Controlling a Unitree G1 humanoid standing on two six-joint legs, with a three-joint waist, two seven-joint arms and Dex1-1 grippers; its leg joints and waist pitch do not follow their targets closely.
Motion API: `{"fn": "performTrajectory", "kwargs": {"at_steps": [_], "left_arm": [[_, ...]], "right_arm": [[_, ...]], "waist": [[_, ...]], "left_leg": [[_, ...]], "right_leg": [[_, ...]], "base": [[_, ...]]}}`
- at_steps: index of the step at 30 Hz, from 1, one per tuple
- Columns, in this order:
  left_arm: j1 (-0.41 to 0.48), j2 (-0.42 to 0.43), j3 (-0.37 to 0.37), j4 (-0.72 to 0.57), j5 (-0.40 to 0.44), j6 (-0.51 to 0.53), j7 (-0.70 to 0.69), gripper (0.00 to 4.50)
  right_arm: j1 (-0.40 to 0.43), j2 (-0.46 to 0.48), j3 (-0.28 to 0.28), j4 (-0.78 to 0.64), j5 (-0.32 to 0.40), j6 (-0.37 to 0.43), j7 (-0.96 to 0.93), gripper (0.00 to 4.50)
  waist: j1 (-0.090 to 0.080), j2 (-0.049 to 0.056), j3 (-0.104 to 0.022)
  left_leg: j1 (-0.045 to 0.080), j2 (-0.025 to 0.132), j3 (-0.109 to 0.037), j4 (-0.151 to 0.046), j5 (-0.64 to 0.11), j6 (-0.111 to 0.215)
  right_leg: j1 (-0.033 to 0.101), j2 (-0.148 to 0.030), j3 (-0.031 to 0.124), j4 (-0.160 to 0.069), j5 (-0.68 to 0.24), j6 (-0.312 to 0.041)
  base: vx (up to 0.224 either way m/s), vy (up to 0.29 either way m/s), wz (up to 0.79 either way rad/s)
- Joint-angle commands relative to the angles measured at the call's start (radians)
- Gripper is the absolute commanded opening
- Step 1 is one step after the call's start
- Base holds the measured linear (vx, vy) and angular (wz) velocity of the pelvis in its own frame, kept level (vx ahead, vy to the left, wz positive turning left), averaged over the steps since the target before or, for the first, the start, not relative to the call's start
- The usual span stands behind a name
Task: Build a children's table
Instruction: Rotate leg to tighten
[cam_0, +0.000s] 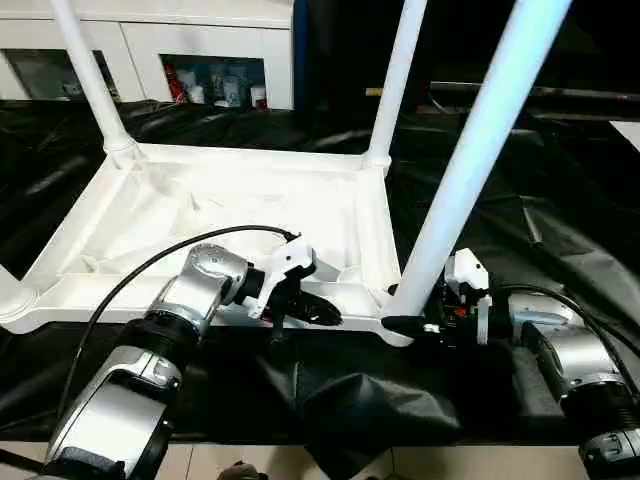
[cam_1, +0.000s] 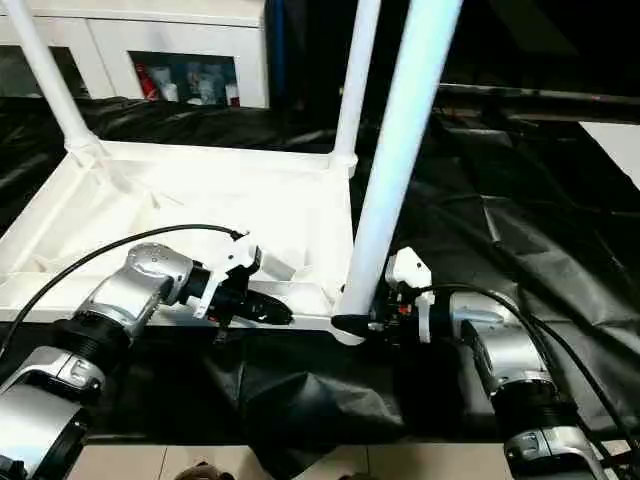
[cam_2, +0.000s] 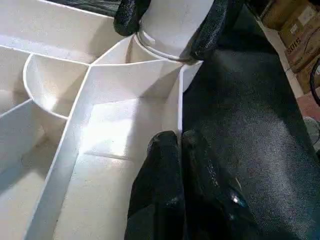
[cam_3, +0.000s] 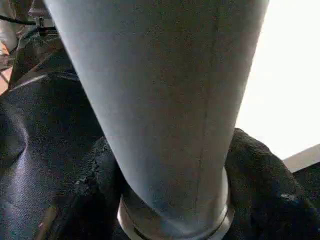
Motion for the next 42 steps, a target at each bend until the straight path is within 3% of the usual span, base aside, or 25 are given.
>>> {"fn": "performTrajectory", "kwargs": {"at_steps": [1,4,6,10,11,12,13,14,16,18,20,21,22,23,25,26,28,30,32,34,35,38,40,41,42], "left_arm": [[-0.006,-0.004,0.01,-0.018,-0.026,-0.003,-0.024,0.0],[-0.018,-0.033,0.025,0.026,-0.001,-0.046,0.084,0.0],[-0.035,-0.07,0.047,0.075,0.016,-0.081,0.214,0.0],[-0.049,-0.119,0.059,0.112,0.027,-0.086,0.324,0.0],[-0.048,-0.149,0.054,0.115,0.035,-0.081,0.365,0.0],[-0.048,-0.159,0.052,0.116,0.038,-0.079,0.379,0.0],[-0.048,-0.168,0.051,0.117,0.038,-0.078,0.386,0.0],[-0.05,-0.201,0.044,0.121,0.042,-0.073,0.412,0.0],[-0.054,-0.238,0.034,0.133,0.049,-0.075,0.439,0.0],[-0.054,-0.273,0.016,0.139,0.055,-0.086,0.434,0.0],[-0.054,-0.289,0.004,0.139,0.06,-0.094,0.416,0.0],[-0.055,-0.291,0.003,0.14,0.062,-0.097,0.414,0.0],[-0.056,-0.287,0.004,0.137,0.061,-0.094,0.405,0.0],[-0.056,-0.276,0.004,0.134,0.06,-0.091,0.388,0.0],[-0.055,-0.268,0.004,0.132,0.061,-0.092,0.379,0.0],[-0.05,-0.245,0.001,0.124,0.062,-0.089,0.344,0.0],[-0.044,-0.222,-0.003,0.114,0.059,-0.088,0.303,0.0],[-0.026,-0.186,-0.012,0.087,0.046,-0.09,0.226,0.0],[-0.011,-0.15,-0.019,0.069,0.042,-0.093,0.162,0.0],[-0.001,-0.124,-0.023,0.056,0.036,-0.086,0.113,0.0],[0.007,-0.103,-0.023,0.04,0.025,-0.072,0.068,0.0],[0.017,-0.071,-0.018,0.013,0.006,-0.042,0.001,0.0],[0.018,-0.047,-0.012,-0.001,-0.002,-0.02,-0.036,0.0],[0.019,-0.03,-0.011,-0.007,-0.005,-0.01,-0.056,0.0],[0.019,-0.028,-0.011,-0.008,-0.006,-0.009,-0.057,0.0]], "right_arm": [[0.002,0.005,-0.007,-0.005,0.004,0.023,-0.001,2.54],[0.036,0.034,0.011,-0.028,-0.002,0.036,-0.038,2.53],[0.046,0.063,0.019,-0.003,-0.047,0.027,-0.138,2.51],[0.021,0.126,-0.003,0.085,-0.108,0.023,-0.365,2.5],[0.0,0.172,-0.03,0.135,-0.119,0.027,-0.491,2.5],[-0.007,0.187,-0.04,0.15,-0.12,0.029,-0.53,2.5],[-0.012,0.199,-0.046,0.156,-0.118,0.031,-0.55,2.5],[-0.029,0.245,-0.064,0.178,-0.114,0.039,-0.633,2.5],[-0.047,0.296,-0.075,0.196,-0.117,0.046,-0.719,2.5],[-0.057,0.334,-0.024,0.19,-0.146,0.025,-0.695,2.5],[-0.063,0.348,0.002,0.187,-0.152,-0.004,-0.653,2.5],[-0.065,0.347,-0.001,0.189,-0.145,-0.011,-0.64,2.85],[-0.065,0.339,-0.005,0.189,-0.139,-0.021,-0.628,2.85],[-0.066,0.324,-0.01,0.19,-0.131,-0.032,-0.604,2.85],[-0.066,0.316,-0.011,0.191,-0.127,-0.038,-0.587,3.28],[-0.062,0.285,-0.009,0.181,-0.123,-0.06,-0.538,3.28],[-0.054,0.251,-0.01,0.164,-0.114,-0.074,-0.485,3.43],[-0.041,0.201,-0.015,0.128,-0.092,-0.099,-0.394,3.43],[-0.029,0.154,-0.017,0.097,-0.073,-0.11,-0.297,3.43],[-0.023,0.124,-0.017,0.083,-0.065,-0.113,-0.237,3.43],[-0.018,0.103,-0.017,0.073,-0.057,-0.108,-0.194,3.43],[-0.01,0.067,-0.012,0.056,-0.036,-0.088,-0.118,3.43],[-0.013,0.041,-0.005,0.07,-0.044,-0.097,-0.08,3.43],[-0.012,0.03,-0.003,0.074,-0.046,-0.093,-0.062,3.43],[-0.012,0.029,-0.003,0.074,-0.046,-0.092,-0.061,3.43]], "waist": [[0.003,0.0,-0.058],[0.003,0.001,-0.056],[-0.001,0.004,-0.048],[-0.013,0.007,-0.035],[-0.023,0.016,-0.032],[-0.028,0.013,-0.034],[-0.035,0.009,-0.036],[-0.04,0.017,-0.038],[-0.047,0.018,-0.038],[-0.051,0.018,-0.041],[-0.052,0.019,-0.041],[-0.052,0.019,-0.042],[-0.052,0.02,-0.042],[-0.049,0.035,-0.041],[-0.051,0.026,-0.044],[-0.05,0.021,-0.045],[-0.045,0.022,-0.049],[-0.039,0.02,-0.055],[-0.021,0.019,-0.069],[-0.02,0.02,-0.069],[-0.014,0.013,-0.069],[-0.003,0.018,-0.067],[0.001,0.022,-0.06],[0.003,0.022,-0.054],[0.002,0.023,-0.053]], "left_leg": [[0.004,0.053,-0.01,-0.064,-0.108,0.101],[0.005,0.052,-0.01,-0.065,-0.131,0.096],[0.01,0.049,-0.011,-0.07,-0.202,0.064],[0.024,0.048,-0.018,-0.083,-0.305,0.015],[0.032,0.045,-0.025,-0.085,-0.368,-0.007],[0.033,0.046,-0.029,-0.087,-0.379,-0.014],[0.028,0.046,-0.033,-0.091,-0.379,-0.015],[0.033,0.047,-0.029,-0.091,-0.376,-0.01],[0.03,0.047,-0.031,-0.092,-0.369,-0.011],[0.026,0.042,-0.023,-0.091,-0.338,0.017],[0.027,0.041,-0.021,-0.09,-0.332,0.03],[0.024,0.04,-0.021,-0.09,-0.316,0.041],[0.024,0.04,-0.021,-0.09,-0.309,0.046],[0.023,0.04,-0.023,-0.091,-0.302,0.048],[0.021,0.041,-0.022,-0.091,-0.292,0.054],[0.021,0.042,-0.02,-0.09,-0.279,0.06],[0.02,0.043,-0.019,-0.087,-0.255,0.073],[0.015,0.044,-0.015,-0.08,-0.179,0.103],[0.009,0.048,-0.013,-0.064,-0.044,0.164],[0.003,0.046,-0.012,-0.058,0.005,0.202],[0.0,0.046,-0.011,-0.053,0.018,0.227],[-0.003,0.049,-0.011,-0.05,0.01,0.231],[0.001,0.055,-0.009,-0.055,-0.06,0.195],[0.007,0.056,-0.008,-0.062,-0.131,0.146],[0.009,0.057,-0.007,-0.064,-0.151,0.131]], "right_leg": [[0.064,-0.071,0.055,-0.059,-0.082,-0.261],[0.065,-0.072,0.055,-0.064,-0.108,-0.254],[0.057,-0.073,0.053,-0.086,-0.257,-0.212],[0.049,-0.074,0.051,-0.105,-0.453,-0.159],[0.049,-0.08,0.048,-0.119,-0.554,-0.123],[0.051,-0.079,0.046,-0.118,-0.557,-0.116],[0.056,-0.076,0.044,-0.118,-0.546,-0.105],[0.048,-0.077,0.05,-0.119,-0.513,-0.115],[0.052,-0.074,0.049,-0.115,-0.481,-0.129],[0.056,-0.072,0.054,-0.112,-0.398,-0.156],[0.055,-0.073,0.057,-0.113,-0.403,-0.16],[0.06,-0.075,0.057,-0.113,-0.407,-0.159],[0.06,-0.076,0.057,-0.113,-0.409,-0.159],[0.061,-0.077,0.056,-0.114,-0.419,-0.157],[0.063,-0.075,0.057,-0.113,-0.397,-0.163],[0.063,-0.075,0.058,-0.111,-0.376,-0.169],[0.067,-0.075,0.058,-0.106,-0.334,-0.185],[0.073,-0.075,0.06,-0.091,-0.208,-0.22],[0.079,-0.071,0.056,-0.056,0.028,-0.272],[0.077,-0.07,0.054,-0.046,0.113,-0.29],[0.075,-0.074,0.051,-0.044,0.122,-0.295],[0.069,-0.074,0.052,-0.04,0.092,-0.293],[0.063,-0.075,0.051,-0.054,-0.034,-0.28],[0.059,-0.073,0.052,-0.067,-0.153,-0.261],[0.057,-0.072,0.053,-0.07,-0.18,-0.255]], "base": [[0.0,0.0,0.0],[0.0,0.0,0.0],[0.0,0.0,0.0],[0.0,0.0,0.0],[0.0,0.0,0.0],[0.0,0.0,0.0],[0.0,0.0,0.0],[0.0,0.0,0.0],[0.0,0.0,0.0],[0.0,0.0,0.0],[0.0,0.0,0.0],[0.0,0.0,0.0],[0.0,0.0,0.0],[0.0,0.0,0.0],[0.0,0.0,0.0],[0.0,0.0,0.0],[0.0,0.0,0.0],[0.0,0.0,0.0],[0.0,0.0,0.0],[0.0,0.0,0.0],[0.0,0.0,0.0],[0.0,0.0,0.0],[0.0,0.0,0.0],[0.0,0.0,0.0],[0.0,0.0,0.0]]}}
